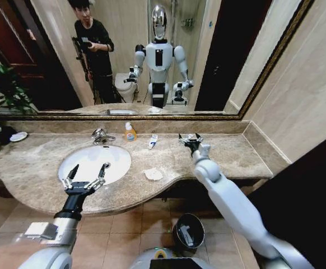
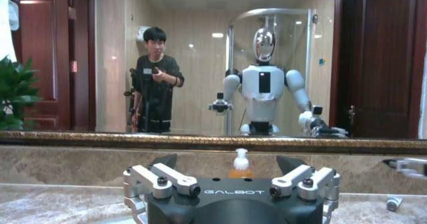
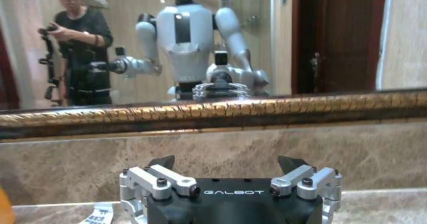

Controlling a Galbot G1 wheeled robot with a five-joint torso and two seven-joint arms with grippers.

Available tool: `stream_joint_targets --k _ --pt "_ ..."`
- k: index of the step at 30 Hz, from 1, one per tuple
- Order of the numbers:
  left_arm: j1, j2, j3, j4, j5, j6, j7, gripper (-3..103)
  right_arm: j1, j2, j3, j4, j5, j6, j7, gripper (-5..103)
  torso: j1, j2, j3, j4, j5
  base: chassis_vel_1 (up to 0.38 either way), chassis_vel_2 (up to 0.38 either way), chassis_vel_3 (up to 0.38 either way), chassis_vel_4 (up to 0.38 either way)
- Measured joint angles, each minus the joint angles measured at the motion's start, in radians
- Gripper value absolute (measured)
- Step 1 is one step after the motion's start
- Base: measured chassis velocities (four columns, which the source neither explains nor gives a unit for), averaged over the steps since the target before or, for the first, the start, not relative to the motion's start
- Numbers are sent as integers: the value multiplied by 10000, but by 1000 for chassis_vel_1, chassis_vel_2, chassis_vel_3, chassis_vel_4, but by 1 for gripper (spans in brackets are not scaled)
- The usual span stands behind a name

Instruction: Pick up the trash from the sink and place it in the trash bin.

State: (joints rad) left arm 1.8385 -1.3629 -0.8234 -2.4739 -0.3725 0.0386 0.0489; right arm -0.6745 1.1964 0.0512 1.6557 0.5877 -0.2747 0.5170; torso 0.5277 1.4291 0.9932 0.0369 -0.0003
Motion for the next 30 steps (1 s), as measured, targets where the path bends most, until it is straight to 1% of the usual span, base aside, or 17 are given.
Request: stream_joint_targets --k 1,2,3,5,7,8,12,13,14,17,19,23,25,26,28,30 --pt "0 0 0 0 0 0 0 100 176 204 -116 -293 35 4 168 100 0 0 0 -1 1 0 0 0 0" --pt "0 0 0 0 0 0 0 100 176 204 -116 -293 35 4 168 100 0 0 0 -1 1 0 0 0 0" --pt "0 0 0 1 0 0 0 100 305 367 -219 -484 64 -16 351 100 0 0 0 -2 1 0 0 0 0" --pt "0 0 0 1 0 0 0 100 668 839 -518 -1045 163 -164 1000 100 -1 1 -1 -1 0 0 0 0 0" --pt "0 0 0 1 0 0 -1 100 899 1106 -711 -1419 209 -290 1360 100 -1 1 0 0 0 0 0 0 0" --pt "0 0 0 1 0 0 -1 100 899 1106 -711 -1419 209 -290 1360 100 -1 1 0 0 0 0 0 0 0" --pt "0 0 0 1 0 0 0 100 1476 1581 -929 -2198 465 -760 2059 100 0 1 -1 0 0 0 0 0 0" --pt "0 0 0 1 0 0 0 100 1476 1581 -929 -2198 465 -760 2059 100 0 1 -1 0 0 0 0 0 0" --pt "0 0 0 0 0 0 0 100 1616 1681 -940 -2353 605 -911 2297 100 -1 1 -1 -1 0 0 0 0 0" --pt "0 0 0 0 0 0 0 100 1854 1807 -997 -2678 771 -1101 2692 100 -1 1 -1 0 0 0 0 0 0" --pt "0 0 0 0 0 0 0 100 2048 1853 -1012 -2878 1100 -1251 2963 100 -1 1 -1 -1 0 0 0 0 0" --pt "0 0 0 0 0 0 0 100 2283 1858 -1018 -3176 1424 -1357 3019 100 -1 1 -1 0 0 0 0 0 0" --pt "0 0 0 0 0 0 -1 100 2412 1804 -1001 -3432 1448 -1365 2725 100 -1 1 -1 0 0 0 0 0 0" --pt "0 0 0 0 0 0 -1 100 2412 1804 -1001 -3432 1448 -1365 2725 100 -1 1 -1 0 0 0 0 0 0" --pt "0 0 0 1 0 0 0 100 2440 1748 -951 -3599 1445 -1353 2439 100 -1 1 -1 0 1 0 0 0 0" --pt "0 0 0 1 0 0 -1 100 2409 1658 -763 -3866 1287 -1228 1879 100 -1 1 -1 0 2 0 0 0 0"
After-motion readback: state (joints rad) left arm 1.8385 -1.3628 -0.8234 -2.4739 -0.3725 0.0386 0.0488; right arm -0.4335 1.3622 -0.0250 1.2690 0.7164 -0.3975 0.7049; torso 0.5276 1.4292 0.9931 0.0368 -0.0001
